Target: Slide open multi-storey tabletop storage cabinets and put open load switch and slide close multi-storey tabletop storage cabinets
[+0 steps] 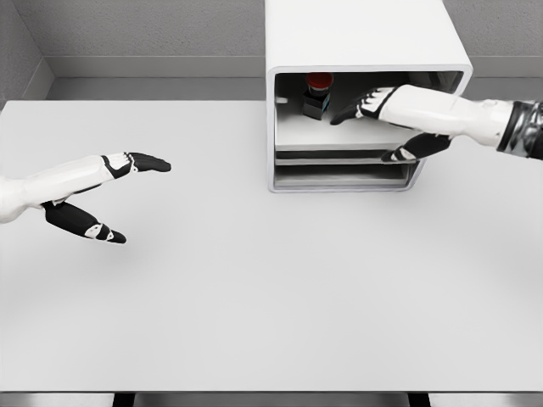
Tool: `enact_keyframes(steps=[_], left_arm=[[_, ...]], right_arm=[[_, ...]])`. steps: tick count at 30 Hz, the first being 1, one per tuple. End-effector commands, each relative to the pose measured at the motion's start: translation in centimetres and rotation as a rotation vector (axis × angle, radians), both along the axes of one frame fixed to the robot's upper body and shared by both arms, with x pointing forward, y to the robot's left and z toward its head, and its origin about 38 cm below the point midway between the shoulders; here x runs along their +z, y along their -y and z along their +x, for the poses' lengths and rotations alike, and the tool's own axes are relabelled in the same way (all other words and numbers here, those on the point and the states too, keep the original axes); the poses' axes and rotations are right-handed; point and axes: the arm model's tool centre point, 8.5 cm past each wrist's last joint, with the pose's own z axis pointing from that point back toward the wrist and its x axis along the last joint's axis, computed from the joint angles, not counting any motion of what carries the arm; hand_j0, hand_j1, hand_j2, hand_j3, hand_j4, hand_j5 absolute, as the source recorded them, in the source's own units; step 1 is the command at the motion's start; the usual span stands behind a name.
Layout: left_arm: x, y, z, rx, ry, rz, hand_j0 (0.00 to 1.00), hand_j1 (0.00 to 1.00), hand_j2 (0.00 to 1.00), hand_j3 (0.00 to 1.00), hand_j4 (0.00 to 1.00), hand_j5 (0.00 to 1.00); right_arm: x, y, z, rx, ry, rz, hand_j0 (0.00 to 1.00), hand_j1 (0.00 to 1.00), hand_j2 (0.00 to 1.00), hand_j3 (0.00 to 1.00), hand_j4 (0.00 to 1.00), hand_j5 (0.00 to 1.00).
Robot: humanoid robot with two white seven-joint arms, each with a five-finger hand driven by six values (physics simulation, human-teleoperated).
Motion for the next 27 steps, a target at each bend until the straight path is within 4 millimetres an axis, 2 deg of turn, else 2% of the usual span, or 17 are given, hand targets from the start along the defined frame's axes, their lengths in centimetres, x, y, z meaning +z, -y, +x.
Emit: enact_keyframes(steps=[1, 4, 7, 11, 13, 15, 20, 27], left_arm=[[0.1, 0.0, 0.0, 0.002, -0.003, -0.007, 1.0, 1.0, 1.0, 1.0, 1.0, 1.0], [0.1, 0.0, 0.0, 0.002, -0.003, -0.007, 1.0, 1.0, 1.0, 1.0, 1.0, 1.0], [0.0, 0.0, 0.0, 0.001, -0.005, -0.009, 1.0, 1.0, 1.0, 1.0, 1.0, 1.0], [0.0, 0.0, 0.0, 0.001, -0.005, -0.008, 1.0, 1.0, 1.0, 1.0, 1.0, 1.0], [0.1, 0.0, 0.0, 0.002, -0.003, -0.008, 1.0, 1.0, 1.0, 1.0, 1.0, 1.0], [0.0, 0.0, 0.0, 0.001, -0.005, -0.008, 1.0, 1.0, 1.0, 1.0, 1.0, 1.0], [0.0, 0.0, 0.0, 0.001, -0.005, -0.008, 1.0, 1.0, 1.0, 1.0, 1.0, 1.0], [0.0, 0.0, 0.0, 0.001, -0.005, -0.008, 1.0, 1.0, 1.0, 1.0, 1.0, 1.0]], right_arm=[[0.1, -0.8, -0.5, 0.033, -0.009, 0.032, 0.83, 0.83, 0.83, 0.83, 0.83, 0.83], [-0.8, -1.5, 0.4, 0.029, -0.024, 0.033, 0.83, 0.83, 0.83, 0.83, 0.83, 0.83], [-1.6, -0.6, 1.3, -0.008, -0.045, 0.01, 0.78, 0.78, 0.78, 0.78, 0.78, 0.78], [-2.0, 0.6, 2.0, -0.046, -0.058, -0.015, 0.78, 0.78, 0.78, 0.78, 0.78, 0.78], [-2.5, -0.4, 2.5, -0.033, -0.072, -0.013, 0.78, 0.78, 0.78, 0.78, 0.78, 0.78], [-2.7, 0.0, 2.7, -0.046, -0.077, -0.019, 0.78, 0.78, 0.78, 0.78, 0.78, 0.78], [-2.4, 0.3, 4.2, -0.08, -0.074, -0.024, 0.78, 0.78, 0.78, 0.78, 0.78, 0.78], [-2.1, 0.3, 4.2, -0.078, -0.066, -0.029, 0.78, 0.78, 0.78, 0.78, 0.78, 0.78]])
